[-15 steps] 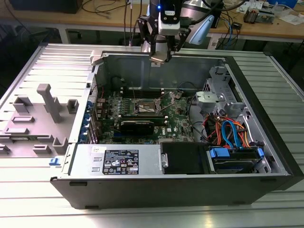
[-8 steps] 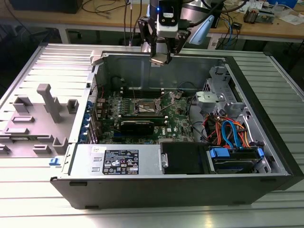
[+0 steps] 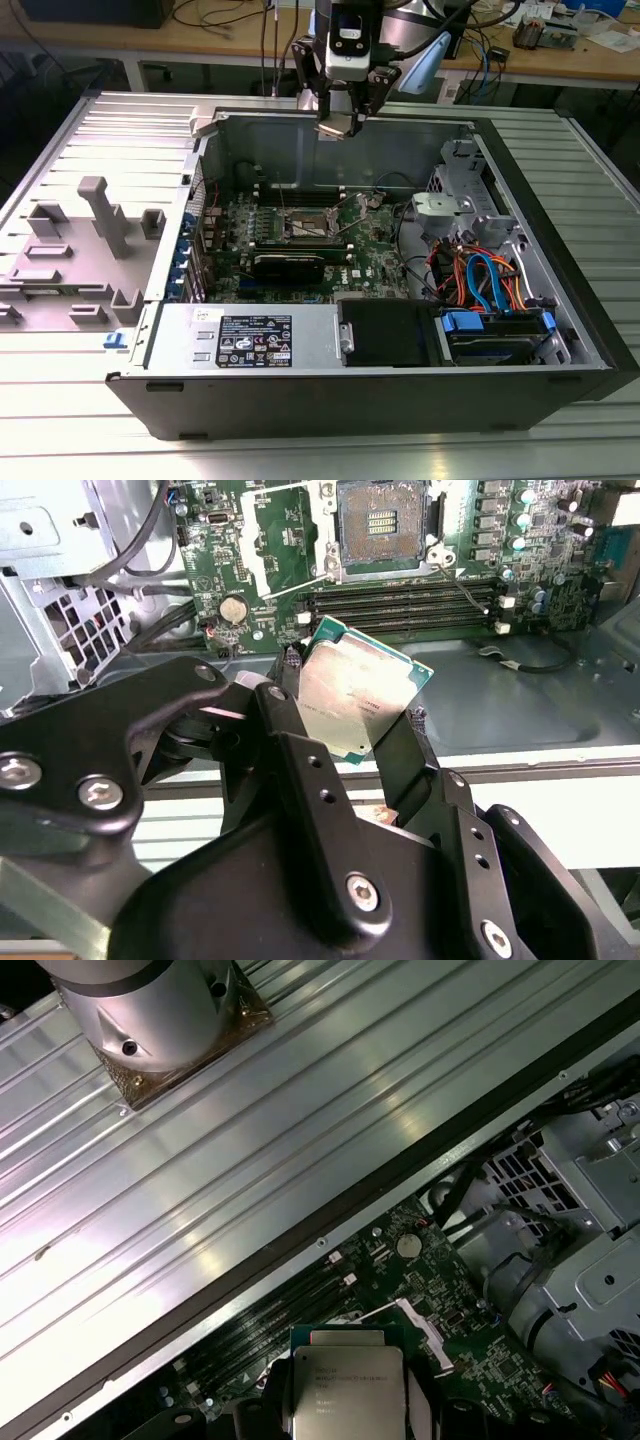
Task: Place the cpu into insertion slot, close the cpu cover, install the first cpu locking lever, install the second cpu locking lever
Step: 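Place the cpu into insertion slot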
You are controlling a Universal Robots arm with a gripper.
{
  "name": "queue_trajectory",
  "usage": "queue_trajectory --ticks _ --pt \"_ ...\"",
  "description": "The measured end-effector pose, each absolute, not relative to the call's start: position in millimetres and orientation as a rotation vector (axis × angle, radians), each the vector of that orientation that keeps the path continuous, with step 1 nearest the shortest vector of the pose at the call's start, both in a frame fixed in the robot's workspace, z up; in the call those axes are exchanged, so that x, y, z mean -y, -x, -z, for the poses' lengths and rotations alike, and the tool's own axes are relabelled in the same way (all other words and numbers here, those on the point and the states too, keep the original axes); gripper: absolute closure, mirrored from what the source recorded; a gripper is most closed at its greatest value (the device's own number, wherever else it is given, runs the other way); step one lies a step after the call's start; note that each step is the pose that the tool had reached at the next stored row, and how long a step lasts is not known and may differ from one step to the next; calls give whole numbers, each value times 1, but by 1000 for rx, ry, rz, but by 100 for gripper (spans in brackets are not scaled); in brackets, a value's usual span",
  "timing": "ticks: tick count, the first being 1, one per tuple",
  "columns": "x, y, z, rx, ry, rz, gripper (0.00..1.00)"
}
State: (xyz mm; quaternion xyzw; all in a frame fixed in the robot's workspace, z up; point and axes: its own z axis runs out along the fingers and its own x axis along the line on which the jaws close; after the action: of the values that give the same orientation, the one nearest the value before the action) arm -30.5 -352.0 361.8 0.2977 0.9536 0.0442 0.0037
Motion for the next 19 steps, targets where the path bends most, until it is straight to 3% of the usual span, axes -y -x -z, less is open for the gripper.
queue_trajectory --ticks 19 --pt "354 31 -358 -2943 -1064 -136 46"
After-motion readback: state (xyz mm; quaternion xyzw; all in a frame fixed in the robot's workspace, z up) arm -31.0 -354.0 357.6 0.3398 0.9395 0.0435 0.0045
